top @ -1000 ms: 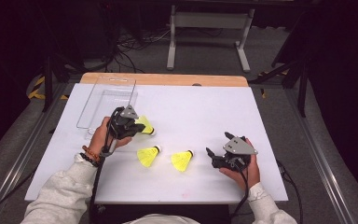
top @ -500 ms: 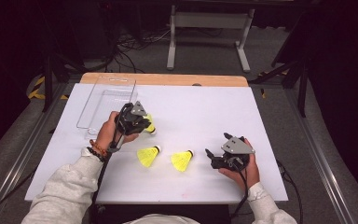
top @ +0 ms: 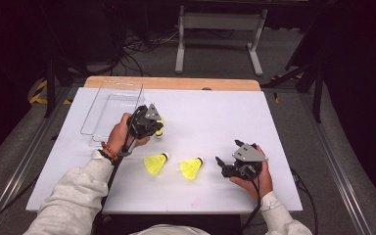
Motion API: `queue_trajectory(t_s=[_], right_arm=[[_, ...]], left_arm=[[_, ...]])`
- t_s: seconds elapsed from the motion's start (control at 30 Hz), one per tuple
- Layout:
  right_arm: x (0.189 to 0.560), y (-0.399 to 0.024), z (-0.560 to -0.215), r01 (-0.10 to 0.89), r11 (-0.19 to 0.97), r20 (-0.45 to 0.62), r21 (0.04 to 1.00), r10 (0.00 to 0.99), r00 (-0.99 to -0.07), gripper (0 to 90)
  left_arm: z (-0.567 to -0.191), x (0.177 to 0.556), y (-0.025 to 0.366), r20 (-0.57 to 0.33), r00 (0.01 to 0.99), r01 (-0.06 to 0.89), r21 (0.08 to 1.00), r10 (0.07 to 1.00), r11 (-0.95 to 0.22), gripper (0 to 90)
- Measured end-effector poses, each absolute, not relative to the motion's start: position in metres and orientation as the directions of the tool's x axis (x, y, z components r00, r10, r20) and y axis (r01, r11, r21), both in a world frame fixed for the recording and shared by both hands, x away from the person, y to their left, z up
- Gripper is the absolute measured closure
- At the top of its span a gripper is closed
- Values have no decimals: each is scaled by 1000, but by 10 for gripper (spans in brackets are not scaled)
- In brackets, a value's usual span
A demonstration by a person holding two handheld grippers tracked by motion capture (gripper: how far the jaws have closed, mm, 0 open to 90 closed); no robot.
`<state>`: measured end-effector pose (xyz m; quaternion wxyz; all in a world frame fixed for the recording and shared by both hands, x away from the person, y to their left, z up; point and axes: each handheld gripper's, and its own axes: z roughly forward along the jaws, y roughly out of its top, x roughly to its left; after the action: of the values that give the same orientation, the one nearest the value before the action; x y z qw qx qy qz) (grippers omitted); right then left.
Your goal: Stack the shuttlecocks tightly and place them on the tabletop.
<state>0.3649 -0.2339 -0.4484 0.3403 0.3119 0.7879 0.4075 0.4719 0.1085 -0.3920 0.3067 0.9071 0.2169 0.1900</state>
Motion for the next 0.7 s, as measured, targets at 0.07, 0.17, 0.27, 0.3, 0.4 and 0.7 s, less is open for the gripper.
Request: queue_trajectory(t_s=[0.07, 0.17, 0.27, 0.3, 0.4, 0.7], right_arm=[[365, -233, -449, 216, 473, -279, 854, 768, -577, 128], [365, -232, -449, 219, 477, -277, 851, 762, -585, 128], [365, -231, -450, 220, 486, -279, 846, 755, -593, 128], [365, -230, -451, 222, 490, -278, 843, 751, -599, 128], [365, -228, -452, 223, 495, -280, 840, 746, -605, 128], [366, -229, -452, 224, 497, -279, 838, 744, -607, 127]], left_arm=[[-390, 472, 116, 215, 831, 287, 624, 513, -727, 890], [-388, 470, 124, 216, 837, 296, 595, 503, -747, 886], [-388, 468, 127, 223, 840, 295, 577, 495, -761, 879], [-388, 468, 128, 221, 844, 295, 569, 489, -767, 866], [-388, 468, 126, 216, 850, 295, 559, 480, -775, 852], [-393, 472, 100, 205, 876, 261, 561, 437, -786, 773]])
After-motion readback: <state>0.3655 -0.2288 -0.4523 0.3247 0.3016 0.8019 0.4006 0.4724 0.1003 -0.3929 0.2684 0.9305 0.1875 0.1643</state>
